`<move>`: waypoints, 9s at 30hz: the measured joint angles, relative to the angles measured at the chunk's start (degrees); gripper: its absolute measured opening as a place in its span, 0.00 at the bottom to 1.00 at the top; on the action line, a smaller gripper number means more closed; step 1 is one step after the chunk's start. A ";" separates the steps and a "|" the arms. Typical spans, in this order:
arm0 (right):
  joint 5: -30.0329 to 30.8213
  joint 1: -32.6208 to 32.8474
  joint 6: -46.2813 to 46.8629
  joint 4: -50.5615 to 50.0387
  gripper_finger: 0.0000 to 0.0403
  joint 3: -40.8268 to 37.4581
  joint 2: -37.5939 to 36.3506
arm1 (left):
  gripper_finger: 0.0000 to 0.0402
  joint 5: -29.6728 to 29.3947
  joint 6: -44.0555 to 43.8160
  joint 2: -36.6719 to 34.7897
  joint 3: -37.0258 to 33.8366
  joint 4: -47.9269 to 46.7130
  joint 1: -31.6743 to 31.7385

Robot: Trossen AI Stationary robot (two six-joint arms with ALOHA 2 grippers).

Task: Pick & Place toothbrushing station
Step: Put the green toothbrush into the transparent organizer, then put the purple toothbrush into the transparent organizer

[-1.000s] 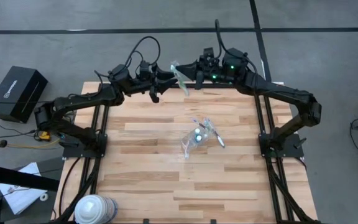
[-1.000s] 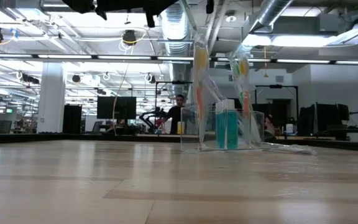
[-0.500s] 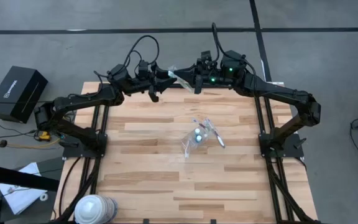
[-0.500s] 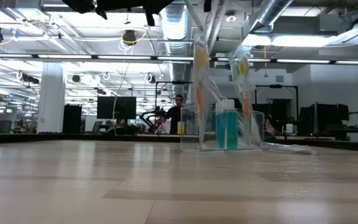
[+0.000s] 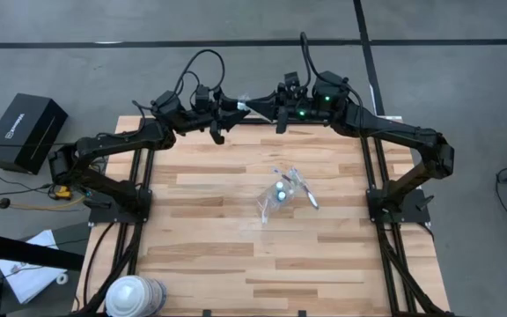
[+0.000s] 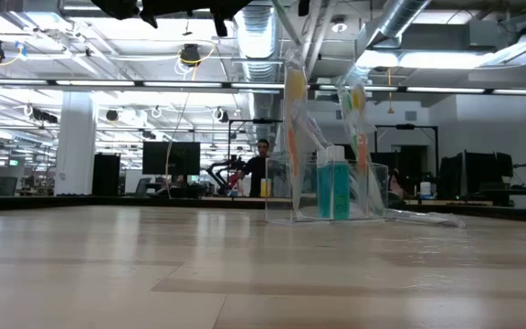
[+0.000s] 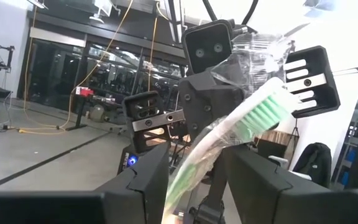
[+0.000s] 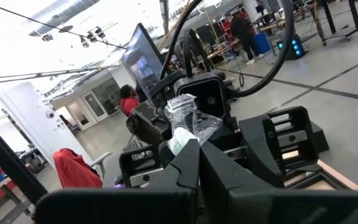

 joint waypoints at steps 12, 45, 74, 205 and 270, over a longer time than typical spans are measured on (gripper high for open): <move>-1.57 0.00 1.55 2.47 0.00 0.00 0.04 | 0.42 3.29 1.68 0.00 0.00 0.42 0.14; -3.04 -0.50 3.02 3.44 0.00 0.00 0.02 | 0.45 8.63 -1.69 0.00 -0.02 2.99 0.79; -5.94 0.66 6.65 10.94 0.00 0.24 3.65 | 0.35 9.62 -3.08 0.00 0.02 4.43 0.82; -0.30 -10.88 -12.45 -44.15 0.40 1.84 -27.15 | 0.01 -27.83 -2.44 19.18 -26.67 28.98 -27.94; -1.51 -7.02 -11.02 -45.51 0.36 1.84 -27.15 | 0.64 -20.47 -10.48 34.18 -26.81 42.88 -24.92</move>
